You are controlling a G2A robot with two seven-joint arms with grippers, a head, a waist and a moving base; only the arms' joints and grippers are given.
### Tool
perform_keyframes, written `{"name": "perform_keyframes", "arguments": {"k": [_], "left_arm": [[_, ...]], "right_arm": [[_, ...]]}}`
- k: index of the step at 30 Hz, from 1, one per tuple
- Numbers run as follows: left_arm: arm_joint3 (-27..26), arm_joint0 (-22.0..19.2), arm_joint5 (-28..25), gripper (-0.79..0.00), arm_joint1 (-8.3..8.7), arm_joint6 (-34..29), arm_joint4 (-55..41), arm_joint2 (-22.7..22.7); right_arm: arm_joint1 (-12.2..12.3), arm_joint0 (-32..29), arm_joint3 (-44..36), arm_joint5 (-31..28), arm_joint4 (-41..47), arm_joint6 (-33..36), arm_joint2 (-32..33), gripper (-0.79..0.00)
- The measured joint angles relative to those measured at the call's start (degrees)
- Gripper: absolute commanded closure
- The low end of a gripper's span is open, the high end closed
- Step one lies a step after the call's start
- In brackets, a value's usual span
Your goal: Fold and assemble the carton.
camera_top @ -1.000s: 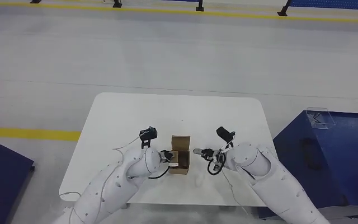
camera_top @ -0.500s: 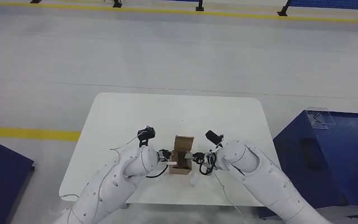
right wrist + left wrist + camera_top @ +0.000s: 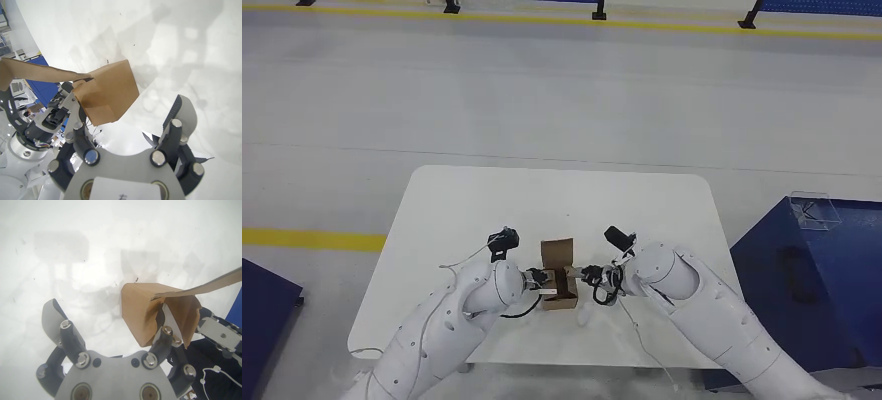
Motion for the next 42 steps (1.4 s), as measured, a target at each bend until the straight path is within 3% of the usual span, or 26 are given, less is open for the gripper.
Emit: {"name": "perform_keyframes", "arguments": {"k": [13, 20, 24, 27, 31, 37, 38, 40, 42], "left_arm": [[0.16, 1.01, 1.86, -0.785, -0.33, -0.12, 1.76, -0.38], [-4.75, 3.01, -0.50, -0.785, 0.39, -0.20, 1.98, -3.03], [-11.03, 5.80, -8.49, -0.785, 1.71, 4.27, 5.49, -5.98], [-12.36, 8.45, -18.82, -0.785, 2.77, 7.38, 7.06, -8.91], [-7.70, 6.64, -30.17, -0.785, 3.31, 3.74, 1.80, -12.30], [1.43, 0.26, -37.59, -0.776, 1.98, 0.44, -1.71, -9.81], [2.81, -0.71, -38.03, -0.717, 1.66, 0.63, -2.00, -9.14], [5.59, -2.73, -38.78, -0.683, 0.82, 1.54, -2.49, -7.39], [7.44, -4.19, -39.13, -0.517, 0.12, 2.27, -3.17, -6.08]], "right_arm": [[-2.12, 0.87, 0.54, 3.47, -5.41, -4.03, -6.06, -0.785], [-2.02, 0.76, 0.02, 2.08, -4.43, -4.72, -3.56, -0.785], [-0.99, -0.93, -1.89, 0.02, -1.10, -2.85, 1.09, -0.785], [0.12, -3.28, -3.28, -1.91, 1.99, -1.01, 5.67, -0.785], [1.54, -7.19, -5.08, -3.84, 4.98, 0.58, 11.45, -0.785], [2.97, -12.34, -7.87, -4.74, 6.84, 0.85, 17.23, -0.785], [3.13, -12.99, -8.31, -4.81, 6.93, 0.86, 17.80, -0.785], [3.43, -14.25, -9.22, -4.93, 7.01, 0.82, 18.89, -0.785], [3.63, -15.07, -9.78, -4.94, 7.03, 0.76, 19.55, -0.785]]}}
